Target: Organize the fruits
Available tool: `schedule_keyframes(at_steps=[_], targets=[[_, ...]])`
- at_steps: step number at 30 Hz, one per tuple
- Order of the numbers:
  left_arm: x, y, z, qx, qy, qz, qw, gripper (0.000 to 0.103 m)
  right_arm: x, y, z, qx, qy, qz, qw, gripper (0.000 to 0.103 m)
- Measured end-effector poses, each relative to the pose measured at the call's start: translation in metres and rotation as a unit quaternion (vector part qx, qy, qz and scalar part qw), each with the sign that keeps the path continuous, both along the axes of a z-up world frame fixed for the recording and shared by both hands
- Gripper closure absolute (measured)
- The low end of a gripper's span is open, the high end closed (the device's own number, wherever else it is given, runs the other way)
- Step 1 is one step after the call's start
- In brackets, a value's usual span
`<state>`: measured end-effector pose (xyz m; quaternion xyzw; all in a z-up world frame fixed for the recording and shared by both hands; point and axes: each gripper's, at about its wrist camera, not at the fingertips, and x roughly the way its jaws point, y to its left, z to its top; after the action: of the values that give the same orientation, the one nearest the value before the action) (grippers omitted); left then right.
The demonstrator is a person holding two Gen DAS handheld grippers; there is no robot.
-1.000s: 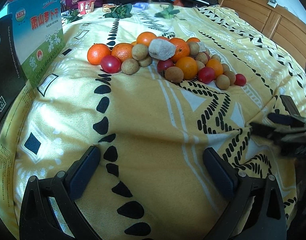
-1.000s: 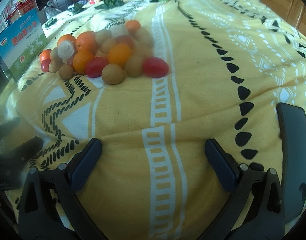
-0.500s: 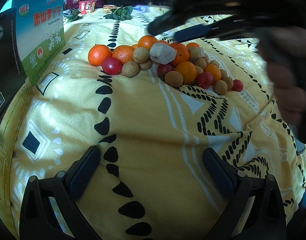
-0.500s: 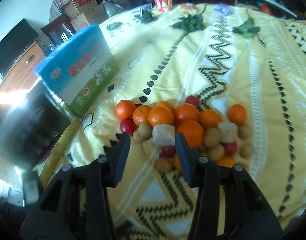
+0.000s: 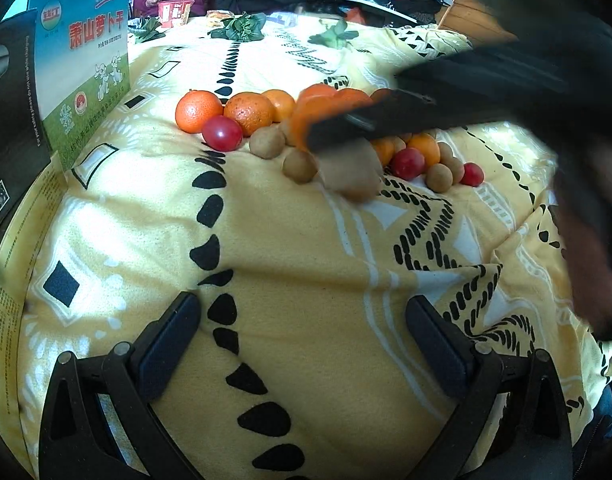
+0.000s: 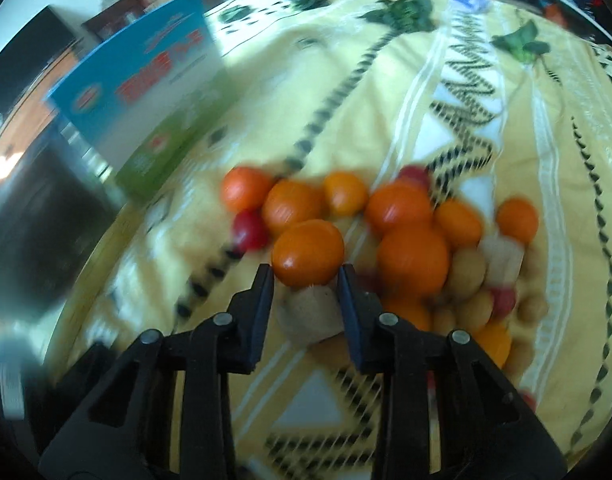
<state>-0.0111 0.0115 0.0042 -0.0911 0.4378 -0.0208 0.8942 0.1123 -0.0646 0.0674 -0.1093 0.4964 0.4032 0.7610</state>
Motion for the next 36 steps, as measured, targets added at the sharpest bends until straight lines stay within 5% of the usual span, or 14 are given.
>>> schedule_keyframes(at_steps=[6, 14, 18, 20, 23, 31, 36], targets=[[0.002, -0.002, 0.0, 0.007, 0.003, 0.0, 1.0, 0.0, -0.062, -0.083, 0.03, 0.075, -0.002, -0.056, 0.996, 0.076], [-0.001, 0.005, 0.006, -0.024, 0.006, -0.002, 0.9997, 0.001, -0.078, -0.158, 0.003, 0.045, 0.001, -0.153, 0.987, 0.076], [-0.006, 0.012, 0.013, -0.054, 0.005, 0.01, 0.9985, 0.005, -0.086, -0.159, 0.006, 0.063, -0.007, -0.13, 0.989, 0.076], [-0.006, 0.012, 0.017, -0.055, 0.001, 0.015, 0.9984, 0.018, -0.09, -0.157, 0.006, 0.071, -0.005, -0.122, 0.99, 0.076], [-0.003, 0.009, 0.025, -0.049, -0.013, 0.013, 0.9986, 0.025, -0.093, -0.157, 0.002, 0.086, 0.002, -0.12, 0.989, 0.076], [0.016, -0.004, 0.034, -0.052, -0.015, -0.019, 0.9984, 0.029, -0.096, -0.159, -0.006, 0.095, 0.018, -0.12, 0.988, 0.076], [0.023, 0.0, 0.019, -0.055, 0.007, -0.017, 0.9983, 0.04, -0.096, -0.156, -0.006, 0.096, 0.019, -0.117, 0.988, 0.076]])
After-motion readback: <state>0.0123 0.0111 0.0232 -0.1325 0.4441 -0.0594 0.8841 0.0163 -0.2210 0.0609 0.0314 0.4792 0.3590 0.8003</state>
